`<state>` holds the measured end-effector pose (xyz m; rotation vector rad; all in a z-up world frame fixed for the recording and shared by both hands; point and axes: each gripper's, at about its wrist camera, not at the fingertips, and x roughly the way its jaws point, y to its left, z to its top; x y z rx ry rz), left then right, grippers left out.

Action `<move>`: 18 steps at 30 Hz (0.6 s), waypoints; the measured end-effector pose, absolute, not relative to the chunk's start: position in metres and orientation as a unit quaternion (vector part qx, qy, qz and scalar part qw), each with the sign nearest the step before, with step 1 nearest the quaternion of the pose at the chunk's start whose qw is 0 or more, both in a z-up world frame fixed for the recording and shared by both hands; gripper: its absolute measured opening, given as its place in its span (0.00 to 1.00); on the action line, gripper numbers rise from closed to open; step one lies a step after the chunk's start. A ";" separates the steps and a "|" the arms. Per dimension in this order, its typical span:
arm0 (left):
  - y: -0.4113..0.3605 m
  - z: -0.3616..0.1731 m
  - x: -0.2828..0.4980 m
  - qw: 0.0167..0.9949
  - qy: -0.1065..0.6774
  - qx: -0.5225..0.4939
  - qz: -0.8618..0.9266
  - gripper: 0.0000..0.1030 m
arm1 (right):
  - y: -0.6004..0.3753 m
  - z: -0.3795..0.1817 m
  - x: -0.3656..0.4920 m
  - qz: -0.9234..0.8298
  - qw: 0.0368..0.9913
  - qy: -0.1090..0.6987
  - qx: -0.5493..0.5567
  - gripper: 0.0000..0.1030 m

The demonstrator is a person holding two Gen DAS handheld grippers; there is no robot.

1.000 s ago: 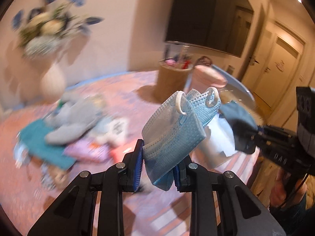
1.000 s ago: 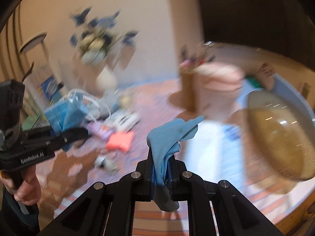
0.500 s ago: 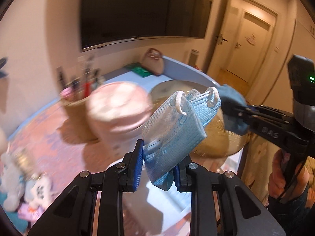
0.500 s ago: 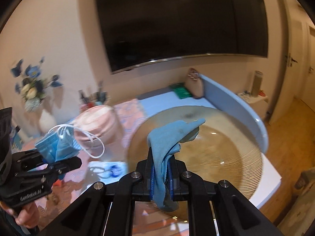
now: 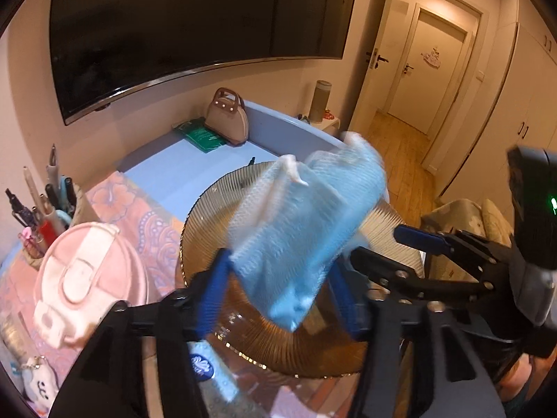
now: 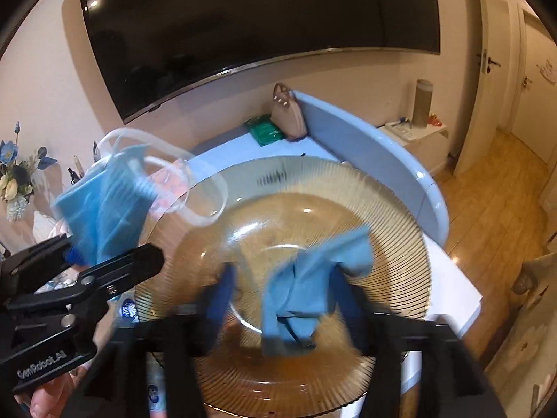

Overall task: Organize books
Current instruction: 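Carry masks and teal cloth to the glass bowl and open both tools, then grasp the brown teddy bear with the left tool while the right tool grasps the beige cloth roll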

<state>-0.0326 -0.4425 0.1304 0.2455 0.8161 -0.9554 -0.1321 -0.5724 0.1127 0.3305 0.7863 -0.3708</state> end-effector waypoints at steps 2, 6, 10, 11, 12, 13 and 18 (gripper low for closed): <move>-0.438 0.134 -0.032 0.803 0.377 0.099 -0.451 0.73 | -0.574 0.116 -0.138 -0.188 0.895 0.376 0.152 0.60; -0.428 0.145 -0.042 0.798 0.362 0.099 -0.470 0.74 | -0.577 0.119 -0.149 -0.176 0.896 0.370 0.173 0.60; -0.418 0.155 -0.049 0.800 0.353 0.103 -0.474 0.74 | -0.565 0.125 -0.155 -0.174 0.899 0.366 0.167 0.60; -0.411 0.158 -0.051 0.800 0.351 0.100 -0.476 0.74 | -0.562 0.127 -0.155 -0.170 0.900 0.365 0.167 0.60; -0.398 0.163 -0.054 0.803 0.346 0.096 -0.476 0.74 | -0.558 0.129 -0.156 -0.166 0.901 0.364 0.165 0.60; -0.392 0.165 -0.055 0.805 0.342 0.094 -0.476 0.74 | -0.552 0.132 -0.157 -0.163 0.903 0.362 0.163 0.60; -0.310 0.182 -0.069 0.837 0.314 0.079 -0.442 0.75 | -0.516 0.144 -0.157 -0.134 0.912 0.357 0.153 0.60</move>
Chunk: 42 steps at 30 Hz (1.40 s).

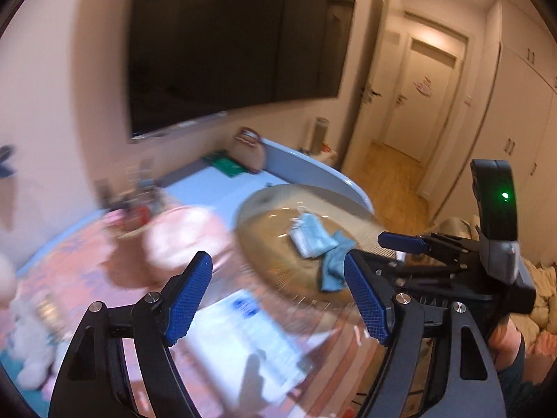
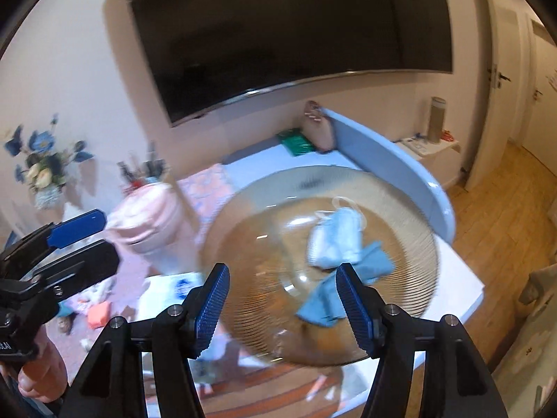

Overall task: Organize books
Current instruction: 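Grasp the brown teddy bear with the left tool while the right tool grasps the beige cloth roll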

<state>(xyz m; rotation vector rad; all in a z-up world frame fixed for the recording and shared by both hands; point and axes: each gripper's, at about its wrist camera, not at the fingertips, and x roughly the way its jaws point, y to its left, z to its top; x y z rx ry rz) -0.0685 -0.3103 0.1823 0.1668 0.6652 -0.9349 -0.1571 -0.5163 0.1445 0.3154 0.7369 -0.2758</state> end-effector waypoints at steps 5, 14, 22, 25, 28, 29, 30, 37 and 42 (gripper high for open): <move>-0.207 0.192 -0.072 0.869 0.307 0.033 -0.387 0.79 | -0.458 0.156 -0.149 -0.081 0.920 0.358 0.136 0.61; 0.002 0.199 -0.075 0.927 0.287 -0.048 -0.239 0.81 | -0.333 0.172 -0.122 0.026 0.930 0.360 0.065 0.72; 0.083 0.121 -0.057 0.913 0.356 -0.098 -0.173 0.81 | -0.227 0.136 -0.090 0.122 0.911 0.395 0.009 0.75; 0.083 0.089 -0.045 0.902 0.387 -0.091 -0.170 0.81 | -0.211 0.117 -0.080 0.146 0.899 0.414 0.008 0.75; 0.073 0.063 -0.035 0.890 0.412 -0.089 -0.176 0.81 | -0.203 0.094 -0.071 0.164 0.885 0.435 0.003 0.75; 0.067 0.055 -0.030 0.886 0.419 -0.087 -0.178 0.81 | -0.200 0.089 -0.070 0.169 0.883 0.439 0.002 0.75; 0.063 0.050 -0.026 0.883 0.425 -0.087 -0.180 0.81 | -0.199 0.083 -0.068 0.175 0.879 0.443 0.000 0.75; 0.024 0.028 -0.005 0.868 0.458 -0.051 -0.184 0.81 | -0.196 0.047 -0.065 0.216 0.861 0.459 -0.022 0.75; 0.009 0.021 0.006 0.867 0.464 -0.037 -0.178 0.81 | -0.192 0.033 -0.065 0.225 0.856 0.463 -0.051 0.75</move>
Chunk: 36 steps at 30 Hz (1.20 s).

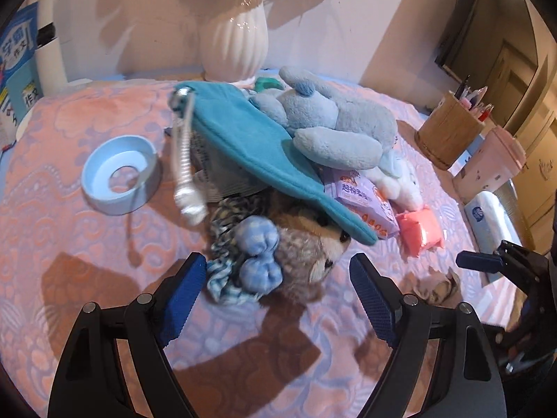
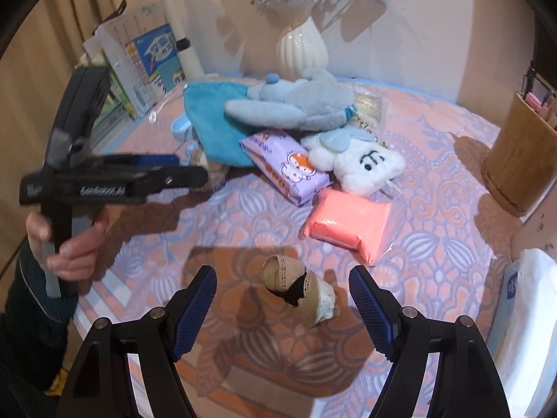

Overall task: Organize books
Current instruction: 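Grasp the brown teddy bear with the left tool while the right tool grasps the beige cloth roll, then carry bear and cloth roll to the glass bowl and release both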

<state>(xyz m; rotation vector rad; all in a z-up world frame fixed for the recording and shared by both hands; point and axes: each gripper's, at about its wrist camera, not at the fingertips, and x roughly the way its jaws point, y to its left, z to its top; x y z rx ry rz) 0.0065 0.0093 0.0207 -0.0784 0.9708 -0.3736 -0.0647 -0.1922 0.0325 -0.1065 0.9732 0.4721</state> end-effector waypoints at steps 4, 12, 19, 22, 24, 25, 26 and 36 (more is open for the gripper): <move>0.006 0.014 0.010 0.870 0.462 -0.032 -0.169 0.81 | -0.187 0.020 -0.062 0.214 0.852 0.470 -0.081 0.75; 0.010 0.015 0.006 0.876 0.448 -0.035 -0.174 0.56 | -0.201 0.005 -0.059 0.199 0.857 0.472 -0.054 0.56; 0.014 0.018 -0.004 0.878 0.443 -0.045 -0.175 0.47 | -0.193 0.008 -0.065 0.191 0.861 0.466 -0.067 0.33; 0.019 0.019 -0.011 0.879 0.441 -0.054 -0.174 0.47 | -0.194 0.011 -0.068 0.189 0.864 0.464 -0.059 0.29; 0.022 0.022 -0.019 0.880 0.438 -0.059 -0.174 0.46 | -0.195 0.013 -0.069 0.188 0.866 0.461 -0.052 0.29; 0.023 0.023 -0.021 0.880 0.437 -0.062 -0.176 0.46 | -0.197 0.014 -0.070 0.187 0.867 0.460 -0.049 0.28; 0.024 0.023 -0.025 0.880 0.436 -0.064 -0.177 0.46 | -0.197 0.016 -0.070 0.187 0.867 0.460 -0.046 0.28; 0.021 0.043 -0.049 0.883 0.417 -0.081 -0.198 0.46 | -0.205 0.044 -0.083 0.180 0.882 0.434 -0.028 0.28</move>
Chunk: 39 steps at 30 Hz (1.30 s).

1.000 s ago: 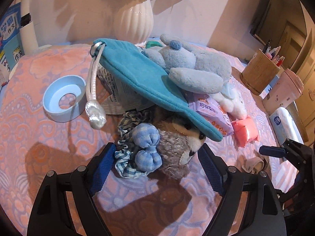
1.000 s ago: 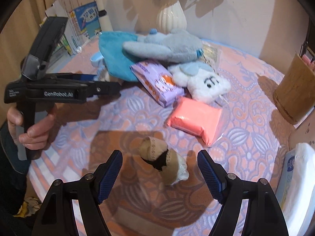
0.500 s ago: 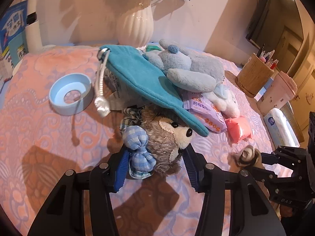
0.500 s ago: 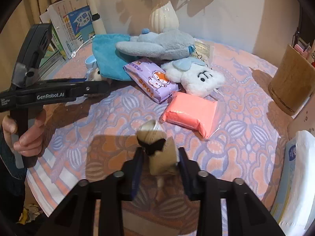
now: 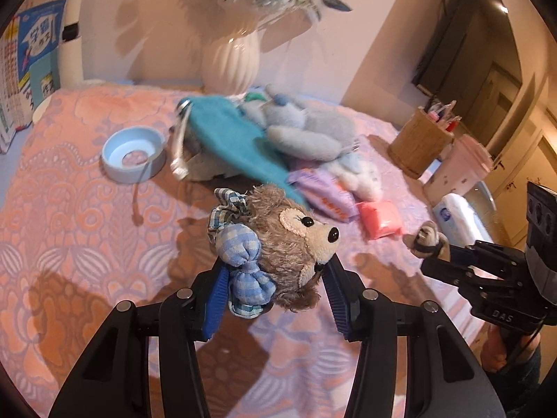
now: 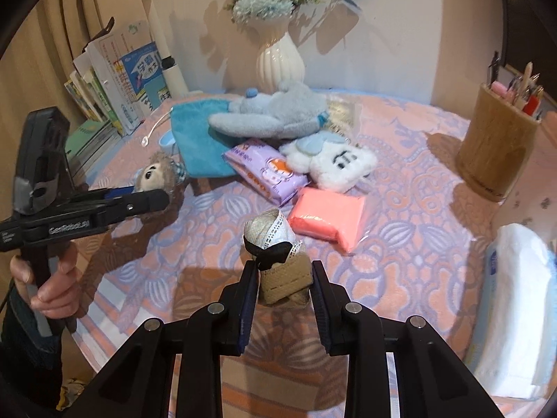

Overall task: Organize books
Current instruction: 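Carry bear and cloth roll to the glass bowl and release both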

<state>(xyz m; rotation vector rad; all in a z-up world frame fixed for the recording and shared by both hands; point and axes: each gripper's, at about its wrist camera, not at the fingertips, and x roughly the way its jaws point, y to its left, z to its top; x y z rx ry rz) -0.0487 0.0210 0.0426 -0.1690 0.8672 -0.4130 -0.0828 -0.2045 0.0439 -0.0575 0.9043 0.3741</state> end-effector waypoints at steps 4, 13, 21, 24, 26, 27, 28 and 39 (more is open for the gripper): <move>0.004 0.062 -0.052 0.890 0.397 -0.069 -0.215 0.46 | -0.213 0.058 -0.086 0.163 0.892 0.421 -0.022 0.28; -0.070 0.099 -0.045 0.885 0.362 -0.031 -0.290 0.46 | -0.271 0.094 -0.096 0.092 0.914 0.396 0.018 0.28; -0.164 0.113 -0.032 0.858 0.354 0.014 -0.372 0.46 | -0.349 0.118 -0.114 0.013 0.925 0.374 0.074 0.28; -0.203 0.118 -0.027 0.845 0.352 0.029 -0.402 0.46 | -0.380 0.121 -0.119 -0.018 0.925 0.369 0.091 0.28; -0.228 0.119 -0.027 0.837 0.352 0.040 -0.417 0.46 | -0.399 0.121 -0.120 -0.033 0.924 0.367 0.104 0.28; -0.239 0.118 -0.029 0.834 0.352 0.047 -0.422 0.46 | -0.409 0.121 -0.122 -0.039 0.923 0.366 0.110 0.28; -0.250 0.117 -0.030 0.831 0.352 0.053 -0.427 0.46 | -0.418 0.121 -0.123 -0.045 0.923 0.365 0.116 0.28; -0.331 0.109 -0.037 0.799 0.358 0.092 -0.475 0.46 | -0.493 0.123 -0.142 -0.090 0.922 0.344 0.152 0.28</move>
